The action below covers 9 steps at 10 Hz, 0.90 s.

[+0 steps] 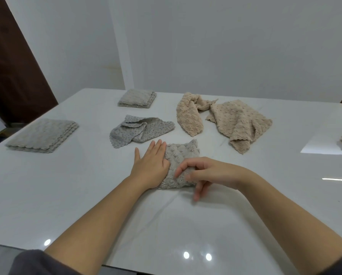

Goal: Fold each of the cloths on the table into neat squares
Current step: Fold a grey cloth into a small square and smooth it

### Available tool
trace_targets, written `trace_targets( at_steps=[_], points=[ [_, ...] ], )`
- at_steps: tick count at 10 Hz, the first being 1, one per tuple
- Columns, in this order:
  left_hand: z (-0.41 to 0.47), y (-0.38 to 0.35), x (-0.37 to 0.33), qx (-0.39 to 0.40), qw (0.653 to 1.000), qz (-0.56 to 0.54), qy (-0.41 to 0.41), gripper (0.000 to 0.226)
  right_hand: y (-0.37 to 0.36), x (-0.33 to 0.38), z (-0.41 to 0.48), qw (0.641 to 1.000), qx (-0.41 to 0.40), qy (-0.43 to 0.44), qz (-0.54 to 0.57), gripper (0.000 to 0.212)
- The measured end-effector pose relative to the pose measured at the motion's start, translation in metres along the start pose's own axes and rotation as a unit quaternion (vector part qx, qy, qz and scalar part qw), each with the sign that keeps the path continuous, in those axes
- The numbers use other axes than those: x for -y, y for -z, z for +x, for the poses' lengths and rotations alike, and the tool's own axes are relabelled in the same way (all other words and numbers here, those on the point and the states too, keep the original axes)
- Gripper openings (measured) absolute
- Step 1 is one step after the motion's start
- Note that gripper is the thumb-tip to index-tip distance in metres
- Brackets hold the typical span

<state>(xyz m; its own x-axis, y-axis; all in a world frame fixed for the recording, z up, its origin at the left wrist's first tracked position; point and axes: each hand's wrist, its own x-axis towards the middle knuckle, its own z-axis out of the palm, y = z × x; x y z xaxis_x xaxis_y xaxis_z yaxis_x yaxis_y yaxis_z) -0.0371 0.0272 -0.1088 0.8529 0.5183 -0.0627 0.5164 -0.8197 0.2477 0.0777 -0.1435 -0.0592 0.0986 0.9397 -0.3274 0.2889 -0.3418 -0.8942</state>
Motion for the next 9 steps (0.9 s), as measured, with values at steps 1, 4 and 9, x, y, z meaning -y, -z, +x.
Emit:
trace_targets(
  at_steps=[1, 4, 9],
  points=[
    [0.0, -0.001, -0.001, -0.003, 1.0, -0.005, 0.001, 0.061, 0.002, -0.006, -0.001, 0.999, -0.03, -0.003, -0.026, 0.016],
    [0.0, -0.001, 0.0, -0.008, 1.0, 0.001, 0.0, 0.061, 0.005, -0.007, -0.004, 0.996, -0.075, -0.008, -0.044, 0.016],
    [0.0, -0.002, -0.001, -0.023, 1.0, -0.004, -0.002, 0.061, 0.012, -0.002, 0.0, 0.951, -0.291, 0.014, -0.101, 0.024]
  ],
)
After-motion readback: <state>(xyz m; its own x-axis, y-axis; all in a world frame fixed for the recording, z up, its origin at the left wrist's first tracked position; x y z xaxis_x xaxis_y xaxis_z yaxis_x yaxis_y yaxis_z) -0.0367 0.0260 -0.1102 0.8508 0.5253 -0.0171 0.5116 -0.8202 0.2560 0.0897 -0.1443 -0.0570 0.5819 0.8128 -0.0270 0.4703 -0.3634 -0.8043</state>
